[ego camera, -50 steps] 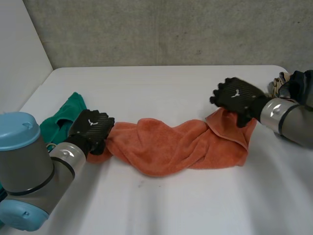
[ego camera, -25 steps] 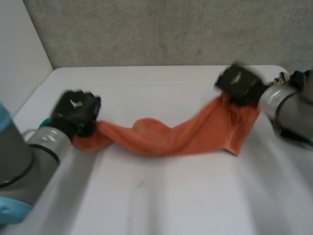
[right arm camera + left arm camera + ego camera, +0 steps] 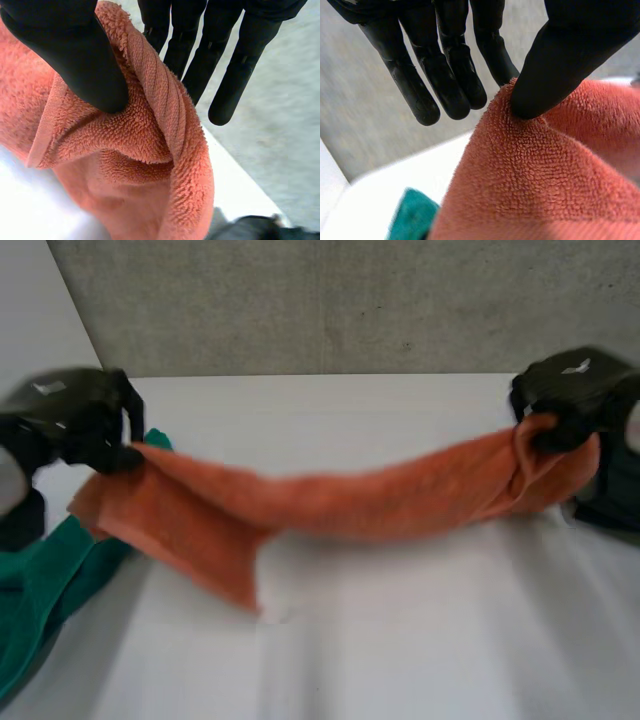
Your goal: Fold the laundry.
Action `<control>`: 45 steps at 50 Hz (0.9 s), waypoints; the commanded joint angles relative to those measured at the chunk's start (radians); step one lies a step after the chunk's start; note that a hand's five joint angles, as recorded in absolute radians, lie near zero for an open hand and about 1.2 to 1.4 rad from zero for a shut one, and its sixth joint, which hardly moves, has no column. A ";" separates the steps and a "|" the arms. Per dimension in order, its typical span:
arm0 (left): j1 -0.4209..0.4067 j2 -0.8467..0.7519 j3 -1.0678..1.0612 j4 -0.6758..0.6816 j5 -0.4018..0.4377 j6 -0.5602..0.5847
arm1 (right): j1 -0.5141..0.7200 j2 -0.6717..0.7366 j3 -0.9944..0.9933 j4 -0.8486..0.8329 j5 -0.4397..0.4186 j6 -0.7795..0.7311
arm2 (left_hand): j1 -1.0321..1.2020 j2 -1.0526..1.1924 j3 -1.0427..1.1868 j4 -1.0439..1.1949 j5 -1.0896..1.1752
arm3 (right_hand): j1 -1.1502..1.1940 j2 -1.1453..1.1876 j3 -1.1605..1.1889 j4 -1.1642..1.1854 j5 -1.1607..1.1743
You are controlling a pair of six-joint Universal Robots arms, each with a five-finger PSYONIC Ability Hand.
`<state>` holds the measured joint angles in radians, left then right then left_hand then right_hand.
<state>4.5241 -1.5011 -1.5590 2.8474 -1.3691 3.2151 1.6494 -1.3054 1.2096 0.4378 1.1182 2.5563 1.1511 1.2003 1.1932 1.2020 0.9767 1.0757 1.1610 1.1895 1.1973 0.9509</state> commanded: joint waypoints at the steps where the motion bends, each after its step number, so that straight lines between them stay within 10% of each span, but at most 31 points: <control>1: -0.054 -0.376 0.098 0.101 -0.145 0.046 | 0.098 0.213 -0.061 -0.145 0.092 0.088 | 0.245 0.196 0.203 0.194 0.245 | 0.321 0.235 0.207 0.199 0.271; 11: -0.068 -0.791 0.433 0.248 -0.206 0.092 | 0.176 0.426 -0.139 -0.602 0.373 0.254 | 0.245 0.196 0.203 0.194 0.245 | 0.321 0.235 0.207 0.199 0.271; 18: -0.057 -0.740 0.393 0.403 -0.258 0.092 | 0.219 0.433 -0.093 -0.715 0.460 0.242 | -0.977 -1.026 -1.019 -1.027 -0.977 | 0.321 0.235 0.207 0.199 0.271; 32: -0.131 -0.317 -0.293 0.441 -0.018 0.287 | 0.225 0.380 0.031 -0.648 0.385 0.203 | -0.847 -0.896 -0.889 -0.898 -0.847 | 0.321 0.235 0.207 0.199 0.271; 45: -0.175 -0.456 -0.383 0.641 0.022 0.385 | 0.214 0.328 0.134 -0.657 0.353 0.202 | -0.677 -0.726 -0.719 -0.727 -0.677 | 0.321 0.235 0.207 0.199 0.271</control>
<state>4.3525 -1.8630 -1.9818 3.4307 -1.3158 3.5705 1.8693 -0.9672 1.3146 -0.2141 1.4880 2.7544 0.3551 0.3519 0.3531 0.3554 0.1852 1.0745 1.1609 1.1896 1.1981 0.9510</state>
